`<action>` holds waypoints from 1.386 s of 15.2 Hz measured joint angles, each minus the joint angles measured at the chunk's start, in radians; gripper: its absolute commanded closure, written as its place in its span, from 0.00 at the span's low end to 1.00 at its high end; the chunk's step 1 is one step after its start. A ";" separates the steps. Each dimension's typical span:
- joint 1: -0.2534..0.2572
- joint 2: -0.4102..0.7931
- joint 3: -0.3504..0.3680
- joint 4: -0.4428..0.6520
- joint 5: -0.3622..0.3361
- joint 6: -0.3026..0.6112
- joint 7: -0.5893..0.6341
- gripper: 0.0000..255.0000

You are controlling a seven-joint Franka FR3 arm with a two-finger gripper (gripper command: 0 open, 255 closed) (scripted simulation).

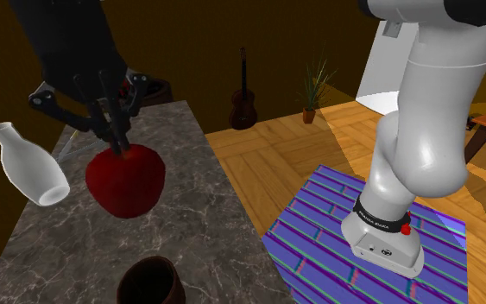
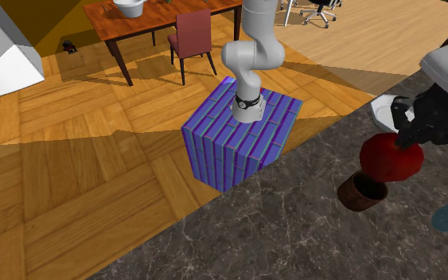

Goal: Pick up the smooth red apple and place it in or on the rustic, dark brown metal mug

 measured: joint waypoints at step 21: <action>0.104 0.009 0.070 -0.138 -0.007 0.160 0.167 1.00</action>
